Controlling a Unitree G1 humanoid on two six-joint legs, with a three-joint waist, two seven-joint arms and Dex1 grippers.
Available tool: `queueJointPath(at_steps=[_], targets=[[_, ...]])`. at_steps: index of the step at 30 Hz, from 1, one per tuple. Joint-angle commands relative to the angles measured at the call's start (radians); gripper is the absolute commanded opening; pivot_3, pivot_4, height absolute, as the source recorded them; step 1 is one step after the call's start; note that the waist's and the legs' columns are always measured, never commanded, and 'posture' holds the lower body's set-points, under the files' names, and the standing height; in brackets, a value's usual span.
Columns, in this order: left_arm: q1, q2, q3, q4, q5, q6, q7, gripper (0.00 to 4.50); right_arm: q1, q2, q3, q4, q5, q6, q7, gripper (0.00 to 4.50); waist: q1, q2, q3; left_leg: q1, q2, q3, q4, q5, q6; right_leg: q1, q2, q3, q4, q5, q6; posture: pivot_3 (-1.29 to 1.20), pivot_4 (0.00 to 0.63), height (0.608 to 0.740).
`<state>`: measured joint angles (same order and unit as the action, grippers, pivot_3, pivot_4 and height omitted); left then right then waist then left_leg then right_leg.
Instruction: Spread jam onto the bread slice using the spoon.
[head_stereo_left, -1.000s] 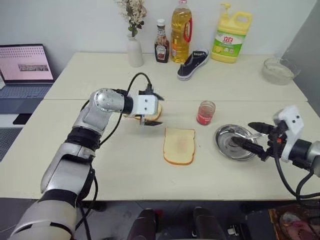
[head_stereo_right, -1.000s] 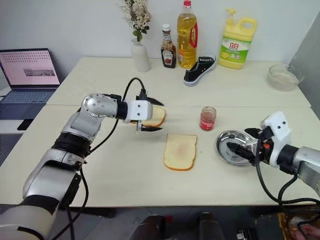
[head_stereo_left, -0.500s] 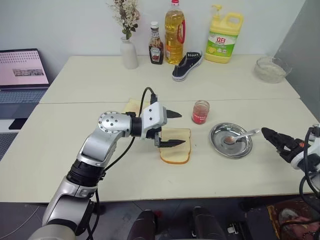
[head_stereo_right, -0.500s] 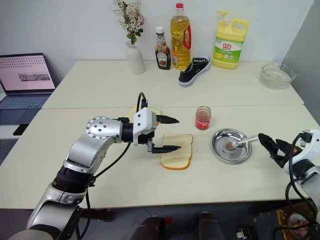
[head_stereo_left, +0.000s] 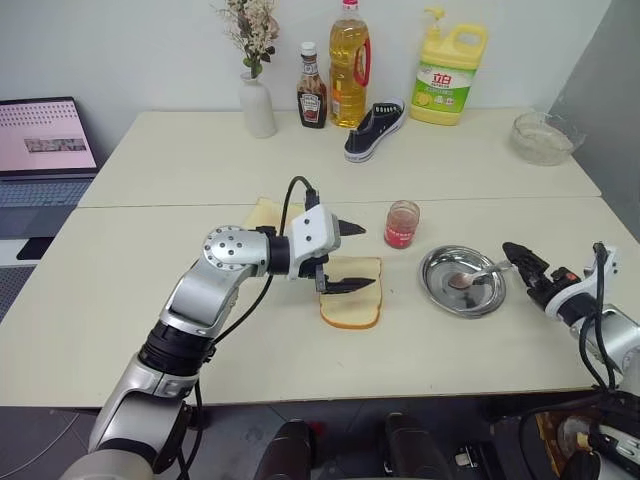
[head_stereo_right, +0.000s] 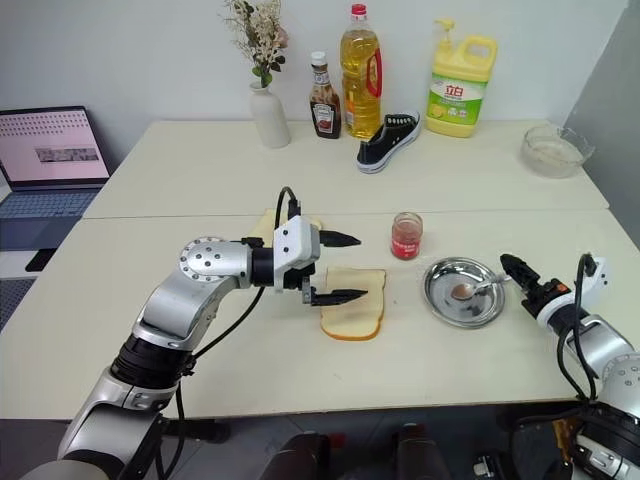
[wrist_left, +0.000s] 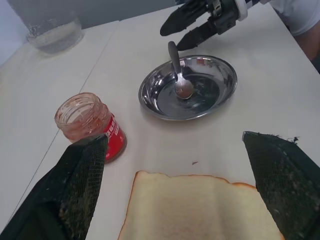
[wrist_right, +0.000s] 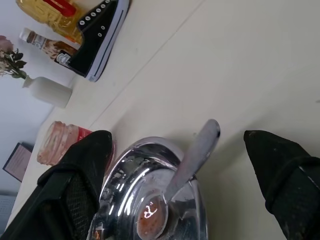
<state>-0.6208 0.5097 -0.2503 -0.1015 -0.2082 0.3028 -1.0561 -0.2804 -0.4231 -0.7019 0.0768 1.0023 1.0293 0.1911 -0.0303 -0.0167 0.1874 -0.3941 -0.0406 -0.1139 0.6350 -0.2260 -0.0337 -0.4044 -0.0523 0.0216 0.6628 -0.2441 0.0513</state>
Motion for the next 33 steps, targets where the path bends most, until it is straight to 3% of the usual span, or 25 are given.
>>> queueJointPath(at_steps=[1,14,18,28,33], targets=[[0.002,0.006,0.009,-0.055,0.0,0.007,0.014,4.49,-0.036,-0.014,0.007,0.029,-0.001,-0.036,0.018,4.5,0.0,0.0,0.0,0.0,0.0,0.0,0.0,0.0,0.0,0.0,0.0,0.0,0.0,0.0,0.0,0.0,0.15,0.74],[-0.015,0.009,0.008,-0.055,0.001,0.013,0.015,4.49,-0.1,-0.016,0.035,0.136,-0.023,-0.079,0.05,4.5,-0.001,0.0,0.0,0.0,0.0,0.001,0.0,0.0,0.0,0.0,0.0,0.0,0.0,0.0,0.0,0.0,0.15,0.74],[-0.012,0.011,0.008,-0.062,0.002,0.016,0.017,4.5,-0.087,-0.022,0.034,0.128,-0.029,-0.08,0.05,3.66,-0.001,0.0,0.0,0.0,0.0,0.001,0.0,0.0,0.0,0.0,0.0,0.0,0.0,0.0,0.0,0.0,0.15,0.74],[-0.031,0.002,0.002,-0.032,0.017,-0.008,0.016,4.5,-0.084,-0.01,0.033,0.107,-0.017,-0.091,0.055,0.08,-0.001,0.0,0.0,0.0,0.0,0.001,0.0,0.0,0.0,0.0,0.0,0.001,0.0,0.0,0.001,0.0,0.15,0.74],[-0.038,0.002,0.006,-0.02,0.017,-0.015,0.013,4.5,-0.076,-0.012,0.031,0.058,0.015,-0.081,0.053,0.03,-0.001,0.0,0.0,0.0,0.0,0.001,0.0,0.0,0.0,0.0,0.0,0.001,0.0,-0.001,0.001,0.0,0.15,0.74]])
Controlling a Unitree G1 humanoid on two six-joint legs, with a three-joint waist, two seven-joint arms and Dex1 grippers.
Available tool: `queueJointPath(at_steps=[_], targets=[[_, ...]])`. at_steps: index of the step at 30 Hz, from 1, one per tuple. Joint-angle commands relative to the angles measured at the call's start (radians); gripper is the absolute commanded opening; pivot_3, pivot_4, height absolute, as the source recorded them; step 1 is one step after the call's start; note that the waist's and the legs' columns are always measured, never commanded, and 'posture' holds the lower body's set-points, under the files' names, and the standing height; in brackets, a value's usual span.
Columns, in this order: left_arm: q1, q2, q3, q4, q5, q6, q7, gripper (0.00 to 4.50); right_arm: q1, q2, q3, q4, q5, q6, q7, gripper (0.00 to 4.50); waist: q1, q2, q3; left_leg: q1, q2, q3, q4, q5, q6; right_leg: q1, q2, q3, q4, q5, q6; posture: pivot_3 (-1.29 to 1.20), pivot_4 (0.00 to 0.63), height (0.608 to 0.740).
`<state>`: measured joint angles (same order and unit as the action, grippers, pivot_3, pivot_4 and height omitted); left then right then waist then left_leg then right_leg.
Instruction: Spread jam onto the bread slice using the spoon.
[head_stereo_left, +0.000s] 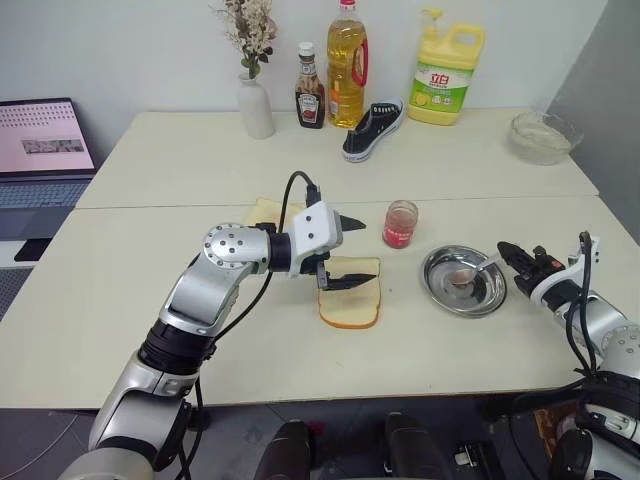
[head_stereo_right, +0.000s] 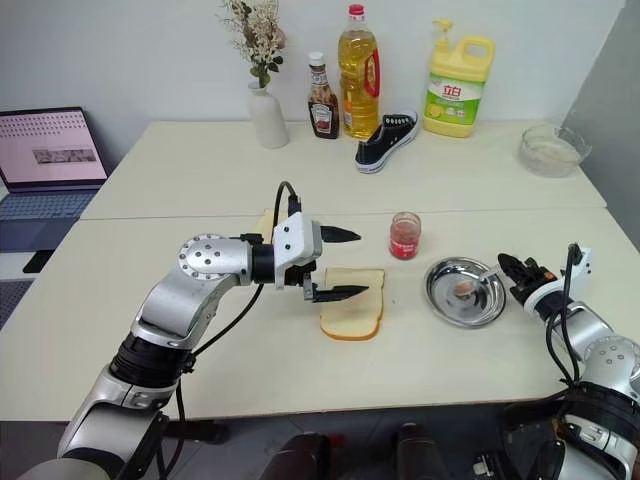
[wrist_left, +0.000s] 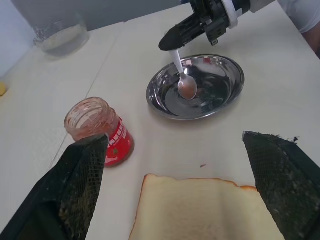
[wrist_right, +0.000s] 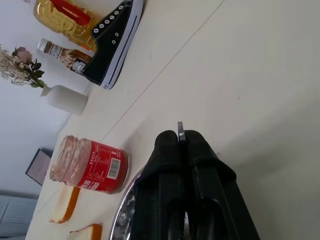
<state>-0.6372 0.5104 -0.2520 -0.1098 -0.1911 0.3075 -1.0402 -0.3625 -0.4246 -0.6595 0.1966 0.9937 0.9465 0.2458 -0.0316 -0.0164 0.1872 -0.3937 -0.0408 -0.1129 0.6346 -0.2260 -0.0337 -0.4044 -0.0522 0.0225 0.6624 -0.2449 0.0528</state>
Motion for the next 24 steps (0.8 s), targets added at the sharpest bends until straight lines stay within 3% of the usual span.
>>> queueJointPath(at_steps=[1,11,15,19,24], targets=[[-0.022,0.002,0.011,-0.01,-0.002,-0.02,-0.003,4.5,0.006,-0.012,-0.01,-0.083,0.034,0.006,-0.002,0.03,0.0,0.0,0.0,0.0,0.0,0.0,0.0,0.0,0.0,0.0,0.0,0.0,0.0,0.0,0.0,0.0,0.15,0.74],[-0.03,0.038,0.068,0.03,-0.03,-0.014,-0.009,4.5,-0.147,-0.051,0.082,-0.361,0.138,0.033,-0.065,0.03,-0.005,0.001,0.001,0.0,0.0,0.0,-0.001,0.0,0.0,-0.001,0.0,0.0,0.0,0.0,0.0,0.0,0.15,0.74],[-0.022,0.054,0.09,0.056,-0.025,-0.026,-0.001,4.5,-0.243,-0.078,0.164,-0.375,0.073,0.006,-0.074,0.03,-0.001,0.001,0.001,-0.001,0.0,-0.001,-0.001,0.0,0.0,-0.002,0.0,-0.001,-0.001,0.0,0.0,0.0,0.15,0.74],[0.002,0.019,0.147,0.072,-0.079,0.038,0.049,4.5,-0.353,-0.099,0.374,-0.316,-0.151,-0.119,0.0,0.03,-0.001,0.001,0.001,-0.003,0.0,-0.001,-0.001,0.0,0.0,-0.002,-0.001,-0.001,-0.002,0.0,-0.001,0.0,0.15,0.74],[0.032,0.009,0.158,0.04,-0.101,0.076,0.07,4.5,-0.425,-0.066,0.474,-0.192,-0.295,-0.237,0.068,0.03,-0.002,0.001,0.001,-0.003,0.0,-0.001,-0.003,0.0,0.0,-0.003,-0.001,-0.003,-0.002,0.002,-0.002,0.0,0.15,0.74]])
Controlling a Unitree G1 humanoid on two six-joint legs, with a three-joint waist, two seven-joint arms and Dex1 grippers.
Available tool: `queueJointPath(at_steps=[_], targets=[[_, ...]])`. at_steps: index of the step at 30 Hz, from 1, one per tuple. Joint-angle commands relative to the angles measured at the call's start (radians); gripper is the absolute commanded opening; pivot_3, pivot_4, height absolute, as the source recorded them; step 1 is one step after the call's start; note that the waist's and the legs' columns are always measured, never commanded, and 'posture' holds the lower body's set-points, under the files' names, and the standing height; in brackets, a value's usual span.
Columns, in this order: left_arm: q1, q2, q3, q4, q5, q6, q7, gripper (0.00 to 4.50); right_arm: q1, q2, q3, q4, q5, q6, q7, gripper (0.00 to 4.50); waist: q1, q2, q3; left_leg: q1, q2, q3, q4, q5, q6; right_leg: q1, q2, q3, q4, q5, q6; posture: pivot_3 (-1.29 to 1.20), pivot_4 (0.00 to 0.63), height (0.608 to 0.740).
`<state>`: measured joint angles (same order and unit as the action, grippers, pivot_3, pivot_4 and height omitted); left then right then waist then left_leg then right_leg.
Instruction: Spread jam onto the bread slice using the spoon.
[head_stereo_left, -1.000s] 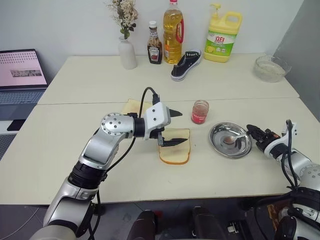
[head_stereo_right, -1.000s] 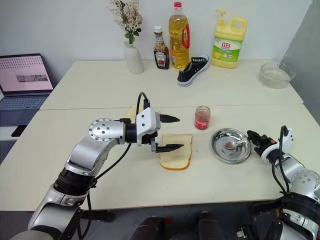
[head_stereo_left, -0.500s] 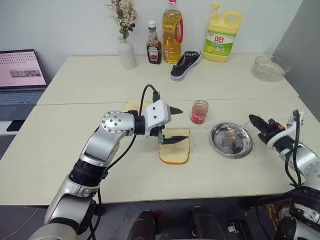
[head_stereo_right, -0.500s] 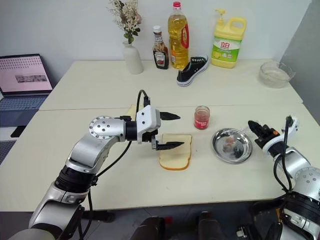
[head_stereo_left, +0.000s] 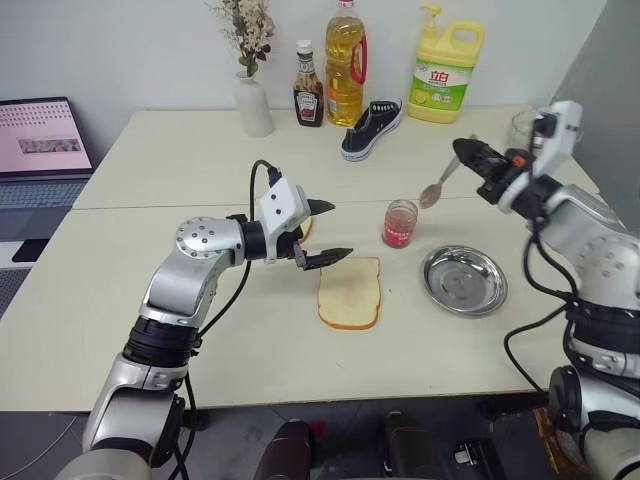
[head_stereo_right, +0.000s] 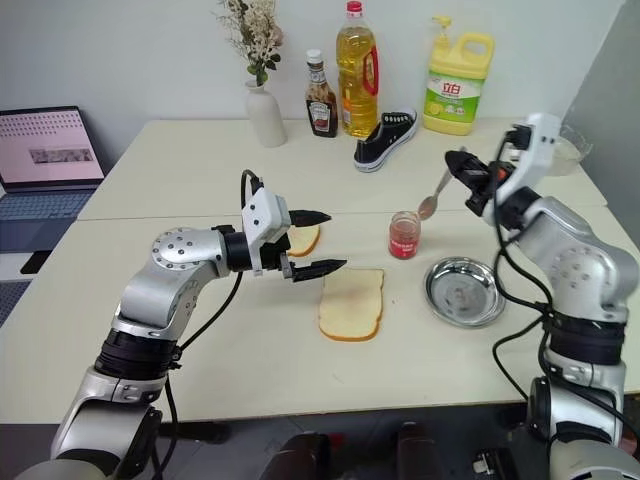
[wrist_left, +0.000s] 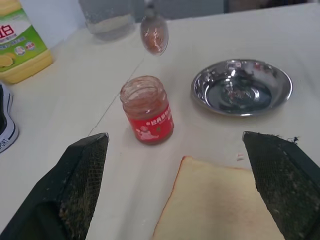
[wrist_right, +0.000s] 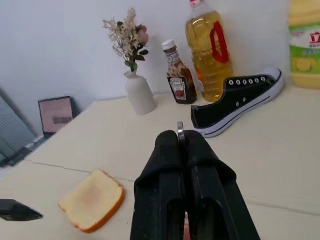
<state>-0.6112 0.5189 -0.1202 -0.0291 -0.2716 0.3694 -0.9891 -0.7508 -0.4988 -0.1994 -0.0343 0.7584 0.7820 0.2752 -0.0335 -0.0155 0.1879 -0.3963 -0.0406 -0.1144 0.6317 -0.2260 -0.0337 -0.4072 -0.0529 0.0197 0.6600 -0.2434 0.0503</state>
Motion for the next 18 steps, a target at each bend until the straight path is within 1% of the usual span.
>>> queueJointPath(at_steps=[1,7,18], targets=[[0.01,0.0,0.026,-0.048,-0.023,0.019,0.023,4.5,-0.05,0.017,0.022,0.062,-0.076,-0.087,0.047,0.03,0.001,0.0,0.0,0.0,0.0,0.0,-0.001,0.0,0.0,0.0,0.0,0.0,0.0,0.0,-0.001,0.0,0.15,0.74],[0.02,-0.005,0.02,-0.086,-0.029,0.051,0.042,4.5,-0.084,0.054,0.083,0.173,-0.189,-0.171,0.11,0.03,0.002,0.0,0.0,-0.002,0.0,-0.001,-0.001,0.0,0.0,-0.002,-0.001,0.0,0.0,0.001,-0.002,0.0,0.15,0.74],[0.039,0.022,0.018,-0.13,-0.049,0.094,0.034,4.5,-0.03,0.072,0.227,0.251,-0.431,-0.352,0.197,0.03,0.001,0.0,0.0,-0.002,0.0,-0.001,-0.002,0.0,0.0,-0.003,0.0,0.0,0.001,0.001,-0.002,0.0,0.15,0.74]])
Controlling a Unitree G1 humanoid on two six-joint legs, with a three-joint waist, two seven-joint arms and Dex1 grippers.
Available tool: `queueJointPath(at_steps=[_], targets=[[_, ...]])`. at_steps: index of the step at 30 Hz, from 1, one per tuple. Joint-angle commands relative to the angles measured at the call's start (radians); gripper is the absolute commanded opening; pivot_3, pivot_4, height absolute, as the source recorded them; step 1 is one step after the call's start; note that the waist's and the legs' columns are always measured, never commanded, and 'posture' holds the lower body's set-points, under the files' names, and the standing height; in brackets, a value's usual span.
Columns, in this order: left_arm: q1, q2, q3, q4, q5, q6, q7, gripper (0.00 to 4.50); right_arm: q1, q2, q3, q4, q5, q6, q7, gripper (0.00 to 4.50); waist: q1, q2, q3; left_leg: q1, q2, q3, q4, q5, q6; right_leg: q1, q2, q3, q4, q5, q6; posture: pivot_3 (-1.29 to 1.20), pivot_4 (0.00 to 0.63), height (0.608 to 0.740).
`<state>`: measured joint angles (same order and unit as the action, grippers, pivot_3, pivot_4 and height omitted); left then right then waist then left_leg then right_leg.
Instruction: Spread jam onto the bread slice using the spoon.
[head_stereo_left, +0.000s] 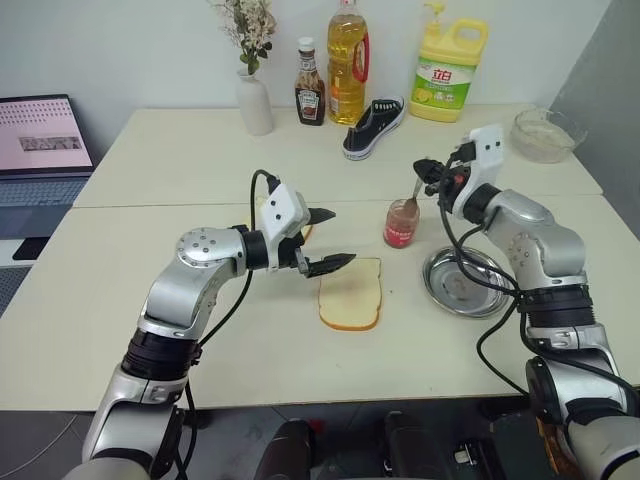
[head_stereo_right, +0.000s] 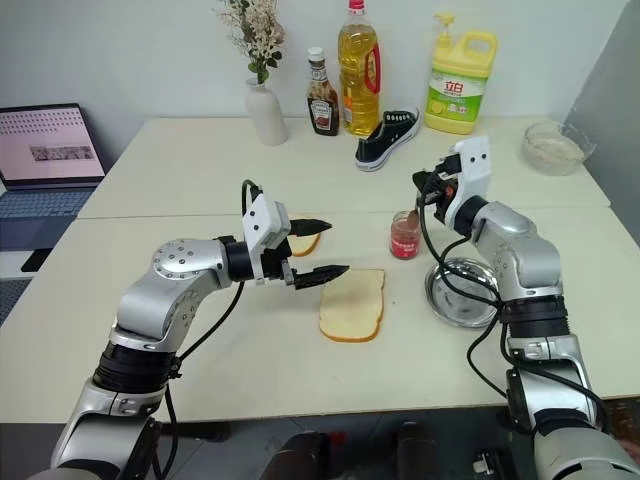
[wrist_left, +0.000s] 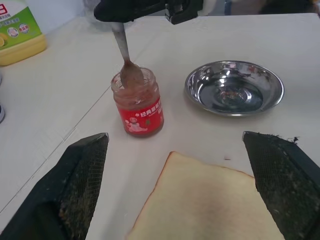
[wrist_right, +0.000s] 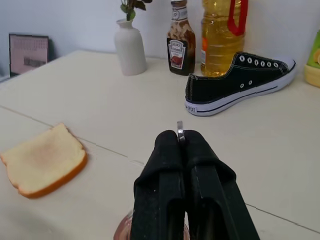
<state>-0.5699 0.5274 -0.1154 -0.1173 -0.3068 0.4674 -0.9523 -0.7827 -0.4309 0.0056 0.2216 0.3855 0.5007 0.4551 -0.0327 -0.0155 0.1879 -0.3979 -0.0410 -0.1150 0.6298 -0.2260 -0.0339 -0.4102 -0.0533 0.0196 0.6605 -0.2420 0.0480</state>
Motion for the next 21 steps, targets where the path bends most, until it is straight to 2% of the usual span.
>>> queueJointPath(at_steps=[1,7,11,13,18,21], targets=[[-0.005,0.015,0.013,-0.043,-0.015,-0.001,-0.003,4.5,0.006,0.009,0.036,0.005,-0.083,-0.092,0.019,0.03,0.0,0.0,0.0,0.0,0.0,0.0,0.0,0.0,0.0,0.0,0.0,0.0,0.0,0.0,0.0,0.0,0.15,0.74],[-0.014,0.031,0.01,-0.059,-0.026,0.022,-0.018,4.5,0.01,0.04,0.086,0.072,-0.199,-0.159,0.002,0.03,0.0,0.0,0.0,0.0,0.0,0.0,0.0,0.0,0.0,0.0,0.0,0.0,0.0,0.0,0.0,0.0,0.15,0.74],[-0.012,0.041,0.018,-0.063,-0.025,0.027,-0.02,4.5,0.017,0.046,0.094,0.076,-0.229,-0.132,0.017,0.03,0.0,0.0,0.0,0.0,0.0,0.0,0.0,0.0,0.0,0.0,0.0,0.0,0.0,0.0,0.0,0.0,0.15,0.74],[-0.01,0.041,0.021,-0.064,-0.02,0.023,-0.013,4.5,0.024,0.059,0.076,0.058,-0.204,-0.1,0.028,0.03,0.0,0.0,0.0,0.0,0.0,0.0,0.0,0.0,0.0,0.0,0.0,0.0,0.0,0.0,0.0,0.0,0.15,0.74],[-0.009,0.037,0.021,-0.066,-0.021,0.021,-0.005,4.5,0.007,0.148,-0.072,0.021,-0.045,0.095,-0.016,0.03,-0.002,0.0,0.0,0.001,0.0,0.0,0.0,0.0,0.0,0.0,0.0,0.0,0.001,0.0,0.0,0.0,0.15,0.74],[-0.008,0.036,0.02,-0.066,-0.021,0.017,-0.003,4.5,0.005,0.145,-0.078,0.006,-0.048,0.133,-0.016,0.03,-0.001,0.0,0.0,0.001,0.0,0.0,0.0,0.0,0.0,0.0,0.0,0.0,0.002,0.0,0.0,0.0,0.15,0.74]])
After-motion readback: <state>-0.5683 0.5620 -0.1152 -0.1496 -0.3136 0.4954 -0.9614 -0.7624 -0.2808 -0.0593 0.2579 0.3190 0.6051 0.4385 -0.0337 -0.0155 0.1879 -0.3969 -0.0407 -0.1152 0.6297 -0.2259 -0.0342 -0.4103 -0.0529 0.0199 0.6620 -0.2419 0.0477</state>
